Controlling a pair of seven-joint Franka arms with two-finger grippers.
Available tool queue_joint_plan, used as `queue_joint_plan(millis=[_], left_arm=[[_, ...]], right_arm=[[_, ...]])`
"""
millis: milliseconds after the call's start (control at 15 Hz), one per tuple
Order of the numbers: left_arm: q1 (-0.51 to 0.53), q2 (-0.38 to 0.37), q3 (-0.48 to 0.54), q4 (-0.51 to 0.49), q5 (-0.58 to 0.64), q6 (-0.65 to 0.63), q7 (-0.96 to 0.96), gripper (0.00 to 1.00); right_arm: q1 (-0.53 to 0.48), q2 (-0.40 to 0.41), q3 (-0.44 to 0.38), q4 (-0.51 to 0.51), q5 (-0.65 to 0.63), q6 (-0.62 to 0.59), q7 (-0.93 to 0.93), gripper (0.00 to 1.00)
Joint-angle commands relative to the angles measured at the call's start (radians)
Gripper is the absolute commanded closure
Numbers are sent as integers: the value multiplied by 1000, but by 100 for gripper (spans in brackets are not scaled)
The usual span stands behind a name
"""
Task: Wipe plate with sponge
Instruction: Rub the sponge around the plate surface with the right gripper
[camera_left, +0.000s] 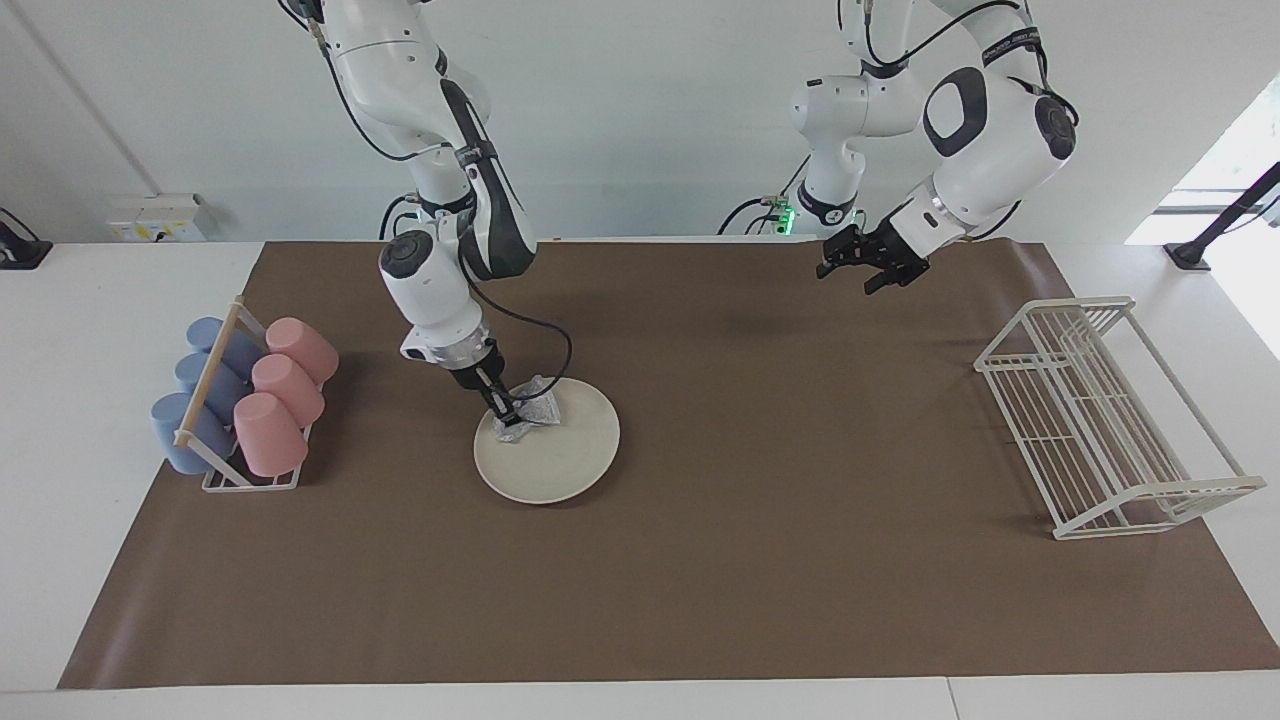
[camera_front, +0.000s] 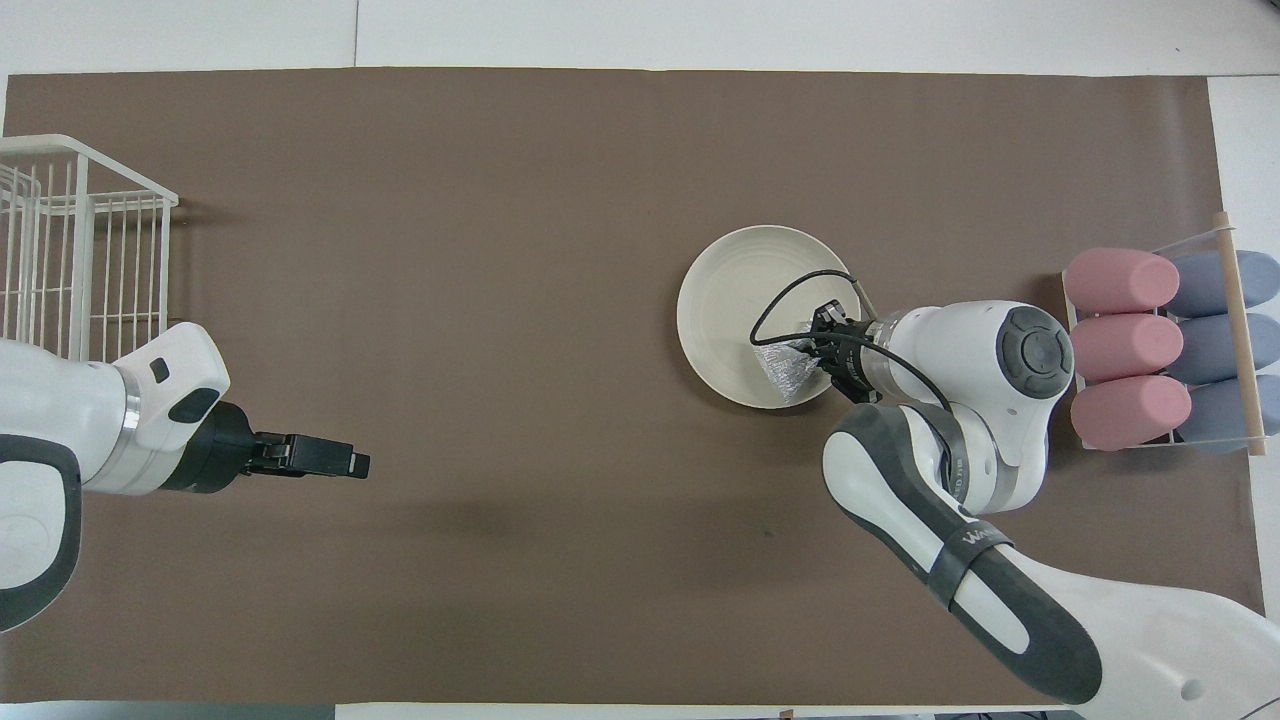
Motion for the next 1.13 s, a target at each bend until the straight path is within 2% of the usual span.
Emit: queue_joint_plan(millis=[0,266,598,864,1064], left_arm=[[6,11,-9,16,25,12,-20,0],[8,11,-9,16,25,16,-20,0],[8,11,-9,18,27,19,-21,0],[6,11,-9,18,27,20,-20,0],[8,11,-9,18,25,20,-20,0]], right_arm=[[97,63,9,7,122,82,62,100],[105,89,4,21,142,116,58,100],[16,94,-2,22,141,115,-195,100],[10,95,-3,36,127,115,-220,100],[-28,98,-8,36,101,115,-323,100]])
